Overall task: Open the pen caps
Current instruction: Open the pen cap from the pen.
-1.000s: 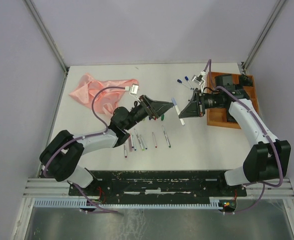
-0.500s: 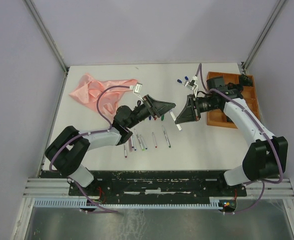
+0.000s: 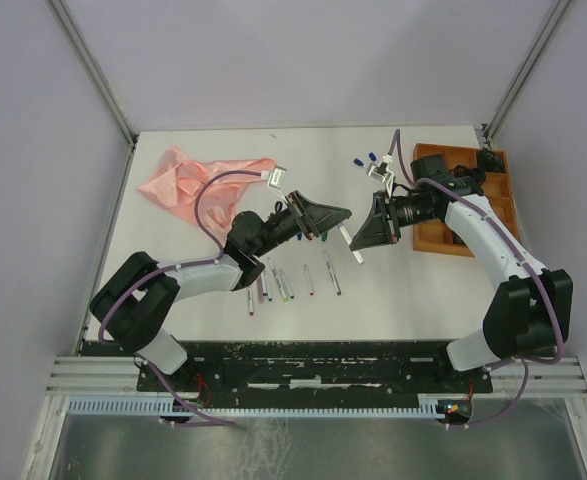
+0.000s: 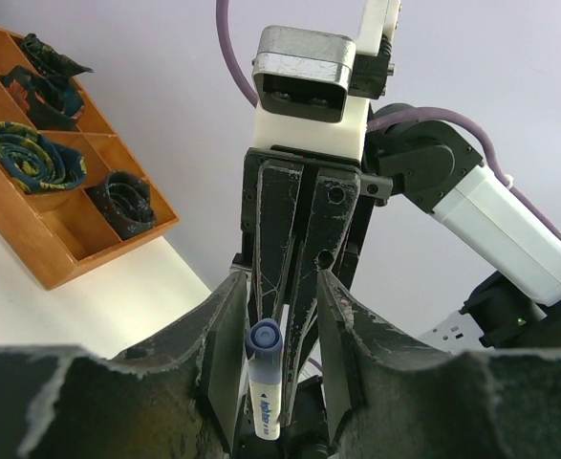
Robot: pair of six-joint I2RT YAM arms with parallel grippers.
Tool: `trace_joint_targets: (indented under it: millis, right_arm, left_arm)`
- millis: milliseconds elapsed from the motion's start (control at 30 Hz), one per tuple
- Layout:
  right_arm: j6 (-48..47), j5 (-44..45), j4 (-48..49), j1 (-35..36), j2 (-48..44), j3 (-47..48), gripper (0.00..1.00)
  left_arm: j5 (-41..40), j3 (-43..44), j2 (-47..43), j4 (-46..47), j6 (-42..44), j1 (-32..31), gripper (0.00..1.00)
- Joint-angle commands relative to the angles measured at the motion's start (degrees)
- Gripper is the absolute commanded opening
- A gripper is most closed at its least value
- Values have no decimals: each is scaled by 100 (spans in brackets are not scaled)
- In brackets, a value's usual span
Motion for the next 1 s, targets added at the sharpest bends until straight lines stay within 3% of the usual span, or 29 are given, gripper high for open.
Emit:
trace_joint_targets:
  millis: [0, 367, 733, 800, 933, 967]
  right_arm:
    - [-32, -99, 93, 23, -57, 228, 0]
    - [71, -115, 183, 16, -56, 211, 0]
    - [208, -133, 330, 14, -69, 170, 0]
    - [260, -139, 382, 14, -73, 148, 0]
    - [325, -138, 461, 14, -73, 100, 0]
    - [329, -138, 476, 15, -81, 86, 4]
  left_arm:
    - [183, 80, -81, 246, -137, 33, 42]
    - [257, 70, -75, 142, -52, 29, 33]
    - [293, 48, -62, 8, 31, 26, 31]
    - [297, 52, -50, 6, 42, 30, 26]
    - [314, 91, -57, -28, 94, 29, 4]
    - [313, 97, -76, -52, 121, 26, 3]
